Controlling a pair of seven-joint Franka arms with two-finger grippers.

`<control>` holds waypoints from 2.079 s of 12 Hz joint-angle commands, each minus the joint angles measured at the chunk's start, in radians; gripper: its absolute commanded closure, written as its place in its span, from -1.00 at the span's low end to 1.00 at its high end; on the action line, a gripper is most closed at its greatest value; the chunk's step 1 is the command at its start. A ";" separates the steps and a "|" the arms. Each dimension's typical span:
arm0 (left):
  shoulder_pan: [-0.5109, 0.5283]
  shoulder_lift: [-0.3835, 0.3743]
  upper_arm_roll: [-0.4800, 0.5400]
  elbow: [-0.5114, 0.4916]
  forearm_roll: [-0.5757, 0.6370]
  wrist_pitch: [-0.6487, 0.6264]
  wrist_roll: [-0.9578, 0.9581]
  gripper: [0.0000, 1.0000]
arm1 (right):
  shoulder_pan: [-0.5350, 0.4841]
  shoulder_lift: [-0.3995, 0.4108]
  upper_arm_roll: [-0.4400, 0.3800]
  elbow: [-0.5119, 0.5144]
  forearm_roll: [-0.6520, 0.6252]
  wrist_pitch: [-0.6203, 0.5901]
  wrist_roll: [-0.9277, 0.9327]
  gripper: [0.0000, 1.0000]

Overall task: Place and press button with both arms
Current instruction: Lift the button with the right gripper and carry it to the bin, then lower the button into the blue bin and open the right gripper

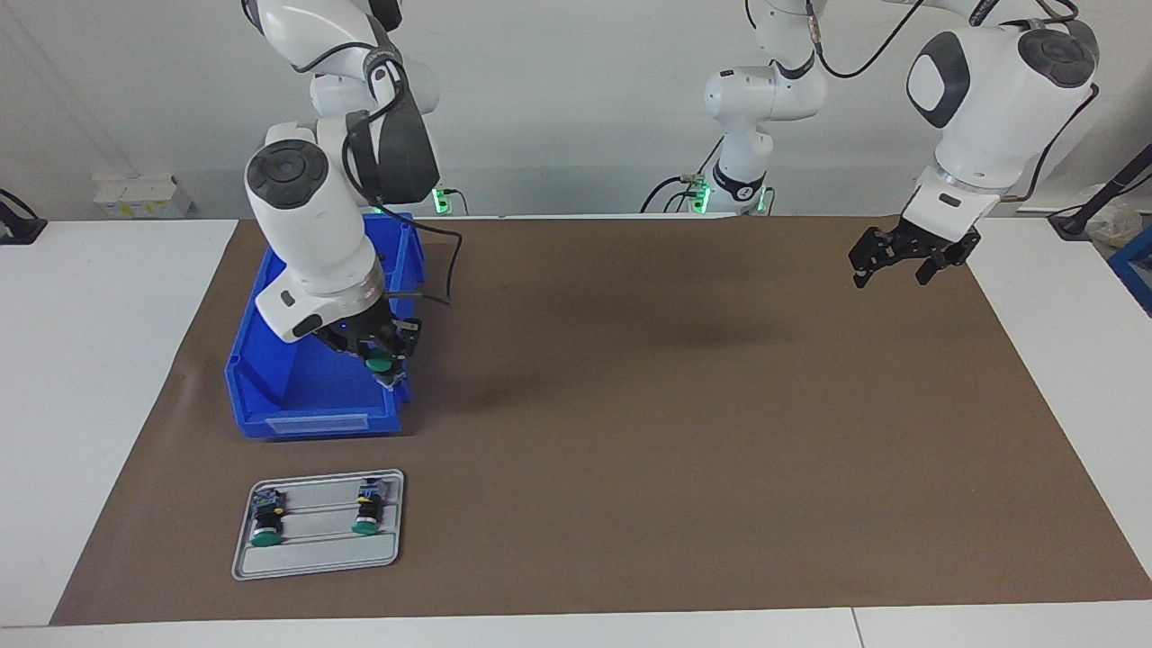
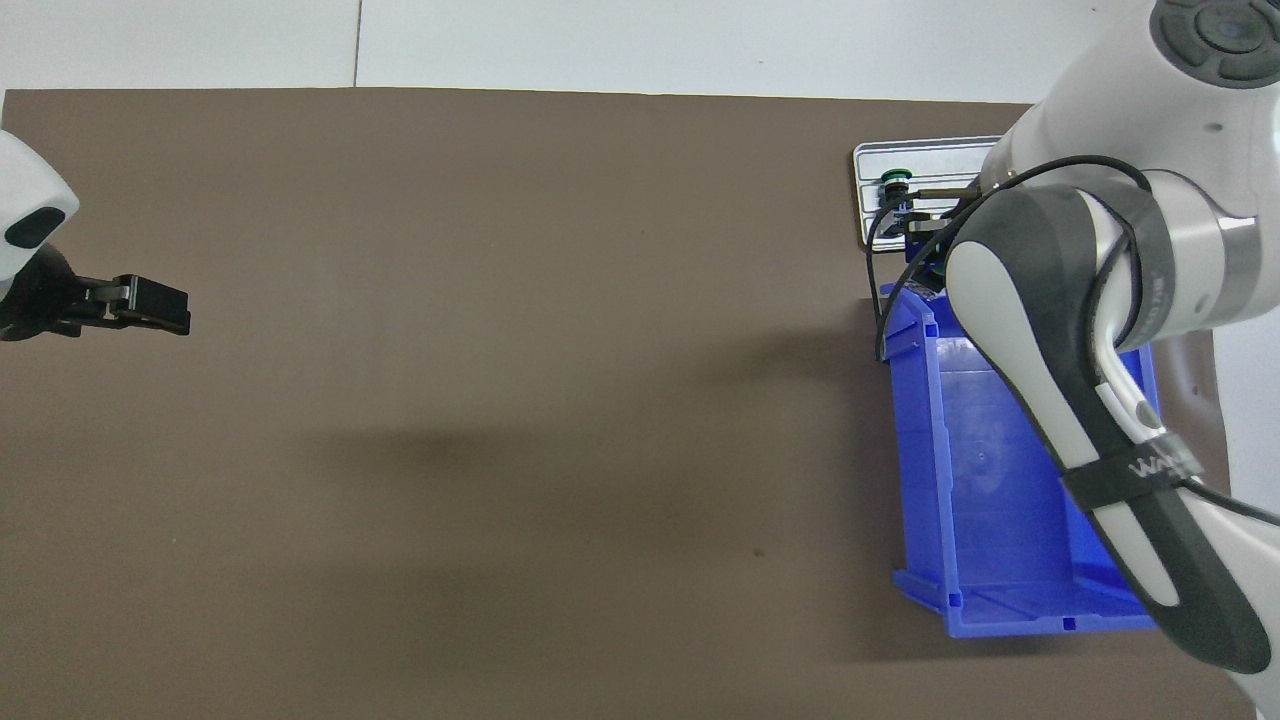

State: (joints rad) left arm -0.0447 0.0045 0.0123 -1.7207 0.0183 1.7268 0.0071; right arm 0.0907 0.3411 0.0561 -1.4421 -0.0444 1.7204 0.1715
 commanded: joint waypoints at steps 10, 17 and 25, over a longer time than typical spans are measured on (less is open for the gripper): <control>0.002 -0.028 0.002 -0.030 -0.008 0.007 -0.009 -1.00 | -0.190 -0.180 0.013 -0.530 0.023 0.385 -0.599 1.00; 0.002 -0.028 0.002 -0.030 -0.008 0.005 -0.009 -1.00 | -0.192 -0.177 0.013 -0.584 0.023 0.478 -0.609 -0.52; 0.002 -0.028 0.002 -0.030 -0.008 0.007 -0.009 -1.00 | -0.157 -0.231 0.016 -0.365 0.014 0.272 -0.144 -0.95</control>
State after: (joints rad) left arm -0.0447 0.0041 0.0126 -1.7208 0.0182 1.7268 0.0067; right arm -0.0701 0.1105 0.0657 -1.8777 -0.0431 2.0570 -0.0610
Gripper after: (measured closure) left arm 0.000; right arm 0.026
